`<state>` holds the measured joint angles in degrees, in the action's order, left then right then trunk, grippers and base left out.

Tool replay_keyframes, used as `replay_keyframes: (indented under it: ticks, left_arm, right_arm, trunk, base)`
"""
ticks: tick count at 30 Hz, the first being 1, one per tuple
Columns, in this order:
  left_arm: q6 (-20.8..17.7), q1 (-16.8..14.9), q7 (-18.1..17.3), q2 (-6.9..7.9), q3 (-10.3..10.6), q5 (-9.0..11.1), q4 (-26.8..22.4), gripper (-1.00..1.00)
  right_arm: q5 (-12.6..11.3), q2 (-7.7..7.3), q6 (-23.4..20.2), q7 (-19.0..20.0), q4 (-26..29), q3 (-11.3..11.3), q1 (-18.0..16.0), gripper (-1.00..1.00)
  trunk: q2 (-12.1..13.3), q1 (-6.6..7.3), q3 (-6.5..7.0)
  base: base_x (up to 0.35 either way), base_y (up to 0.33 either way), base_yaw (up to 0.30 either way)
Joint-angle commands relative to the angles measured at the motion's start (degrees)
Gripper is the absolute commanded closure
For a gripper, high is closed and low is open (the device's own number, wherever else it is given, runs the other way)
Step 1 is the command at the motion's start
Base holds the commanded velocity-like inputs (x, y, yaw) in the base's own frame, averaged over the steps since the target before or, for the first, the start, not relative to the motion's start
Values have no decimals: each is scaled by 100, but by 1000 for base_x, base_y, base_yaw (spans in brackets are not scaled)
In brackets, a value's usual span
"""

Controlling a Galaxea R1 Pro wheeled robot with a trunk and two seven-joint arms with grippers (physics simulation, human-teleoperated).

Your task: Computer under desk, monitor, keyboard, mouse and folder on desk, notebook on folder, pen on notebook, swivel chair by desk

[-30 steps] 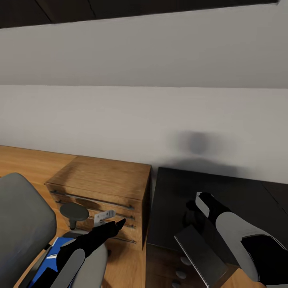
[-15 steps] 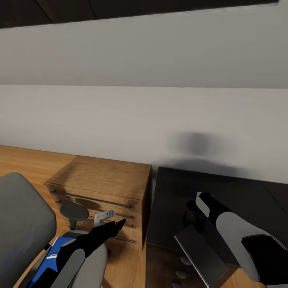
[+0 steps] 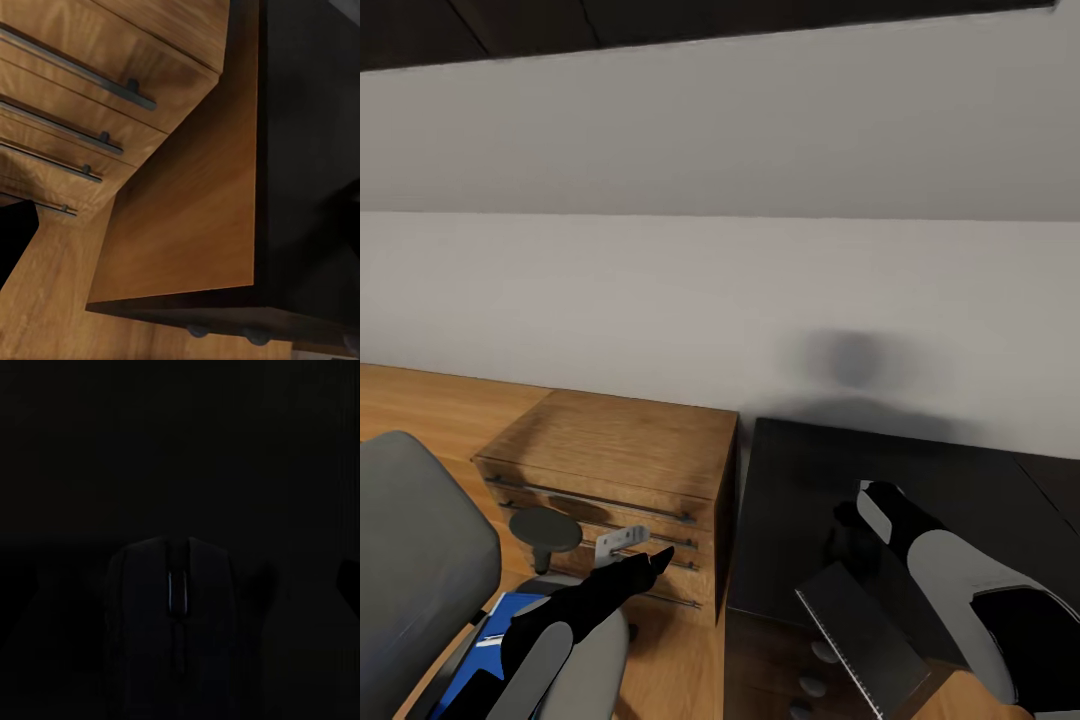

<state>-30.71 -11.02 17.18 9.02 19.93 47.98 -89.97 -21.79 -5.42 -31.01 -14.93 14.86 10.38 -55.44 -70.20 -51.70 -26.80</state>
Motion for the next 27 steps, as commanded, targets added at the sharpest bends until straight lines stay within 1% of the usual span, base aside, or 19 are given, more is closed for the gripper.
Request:
replay_keyframes:
  ticks: [1,9,20,23,25,27]
  left_arm:
    - [-5,-5,57,5,11,59,-7,-100]
    - [-5,-5,57,10,11,62,-4,-100]
    - [-11,-5,55,9,11,63,-4,-100]
    - [-13,-5,56,11,11,96,-6,-100]
    - [-13,-5,57,12,11,181,-5,-100]
    - [-14,-5,57,12,9,213,-4,-100]
  right_arm:
    - [-62,-10,-28,-39,11,44,-2,-100]
    - [-62,-27,-28,-44,9,52,-2,-100]
    - [-62,-10,-36,-45,8,60,-2,-100]
    - [-62,-3,-36,-45,8,59,-2,-100]
    - [-62,3,-36,-45,8,53,-2,-100]
    - [-62,4,-36,-45,-11,48,-2,-100]
  trunk:
    - [-4,0,-6]
    - [-4,0,-6]
    - [-4,0,-6]
    - [-4,0,-6]
    - [-4,0,-6]
    - [-4,0,-6]
  base:
    - [0,0,0]
    - [0,0,0]
    - [0,0,0]
    - [0,0,0]
    - [0,0,0]
    - [0,0,0]
